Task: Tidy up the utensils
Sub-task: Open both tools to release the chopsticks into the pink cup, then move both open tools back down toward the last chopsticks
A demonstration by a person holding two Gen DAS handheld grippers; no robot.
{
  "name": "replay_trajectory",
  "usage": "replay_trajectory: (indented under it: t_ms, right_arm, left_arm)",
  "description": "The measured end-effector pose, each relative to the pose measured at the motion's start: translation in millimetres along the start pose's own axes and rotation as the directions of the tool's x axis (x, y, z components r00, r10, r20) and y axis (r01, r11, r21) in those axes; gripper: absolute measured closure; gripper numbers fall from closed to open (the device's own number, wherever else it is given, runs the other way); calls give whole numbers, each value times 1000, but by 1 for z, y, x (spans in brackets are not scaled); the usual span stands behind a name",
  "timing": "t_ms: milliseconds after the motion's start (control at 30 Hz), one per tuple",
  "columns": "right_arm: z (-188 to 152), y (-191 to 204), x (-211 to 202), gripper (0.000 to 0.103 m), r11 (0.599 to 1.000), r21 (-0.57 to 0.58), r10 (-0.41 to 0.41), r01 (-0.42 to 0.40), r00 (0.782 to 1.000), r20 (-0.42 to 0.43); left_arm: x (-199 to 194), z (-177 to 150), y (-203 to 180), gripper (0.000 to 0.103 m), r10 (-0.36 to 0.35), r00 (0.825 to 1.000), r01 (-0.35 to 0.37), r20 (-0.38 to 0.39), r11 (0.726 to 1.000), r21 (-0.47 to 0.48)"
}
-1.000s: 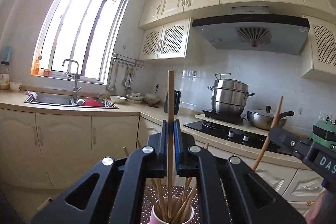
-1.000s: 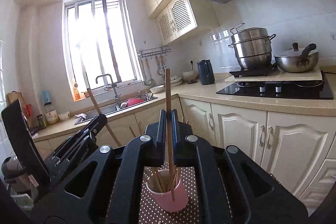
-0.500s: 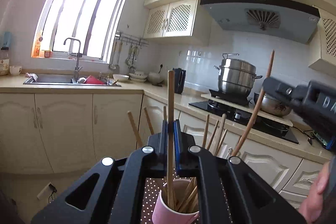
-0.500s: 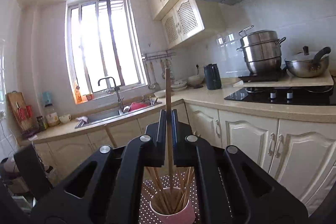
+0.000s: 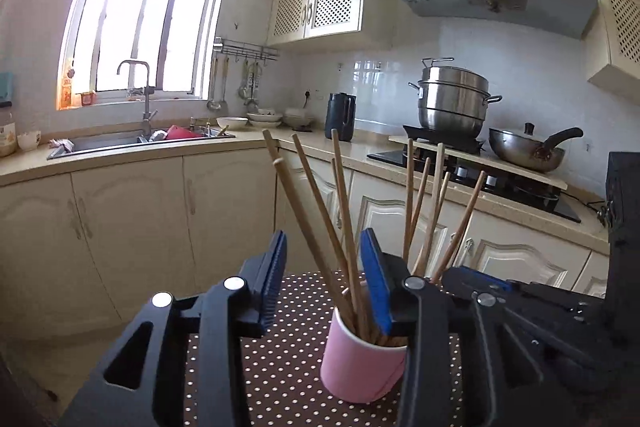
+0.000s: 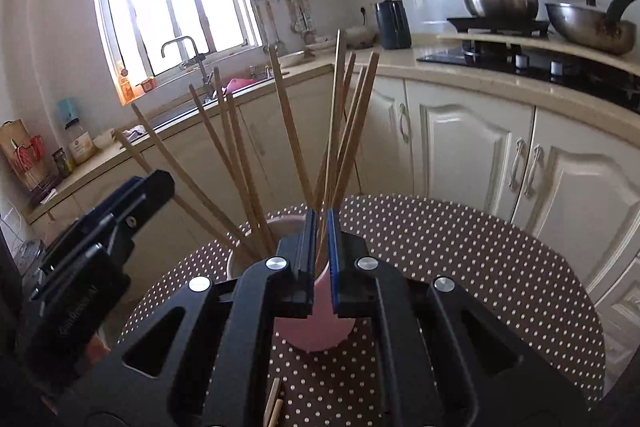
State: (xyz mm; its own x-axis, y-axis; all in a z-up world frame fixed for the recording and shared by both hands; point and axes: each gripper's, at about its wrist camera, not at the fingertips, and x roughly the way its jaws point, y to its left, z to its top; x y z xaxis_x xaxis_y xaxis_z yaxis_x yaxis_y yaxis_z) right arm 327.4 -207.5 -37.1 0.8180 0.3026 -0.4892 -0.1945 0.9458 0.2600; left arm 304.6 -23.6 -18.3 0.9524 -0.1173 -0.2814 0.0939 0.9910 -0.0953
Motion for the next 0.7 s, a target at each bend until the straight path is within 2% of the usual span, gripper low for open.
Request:
replay_trajectory:
  t_ms: [33, 67, 100, 200, 567, 700]
  right_arm:
    - [0, -3, -3, 68, 1000, 12, -14, 14, 1000, 3]
    - [-2, -5, -7, 37, 999, 25, -30, 29, 999, 21]
    - [-4, -8, -16, 35, 998, 37, -52, 49, 997, 59]
    - [-4, -11, -29, 35, 996, 30, -91, 88, 992, 93]
    - [-20, -6, -72, 35, 999, 15, -44, 42, 993, 111]
    - [-30, -3, -88, 34, 999, 19, -30, 28, 994, 102]
  left_arm:
    - [-3, -2, 1, 62, 2, 1000, -2, 4, 1000, 2]
    - [-6, -2, 1, 60, 4, 1000, -4, 6, 1000, 2]
    - [-9, -3, 1, 59, 8, 1000, -8, 8, 1000, 3]
    - [-17, -6, -1, 59, 18, 1000, -18, 8, 1000, 22]
    - [-50, -12, -13, 57, 49, 999, -50, 13, 996, 76]
    - [-68, -16, -9, 53, 8, 1000, -8, 2, 999, 49]
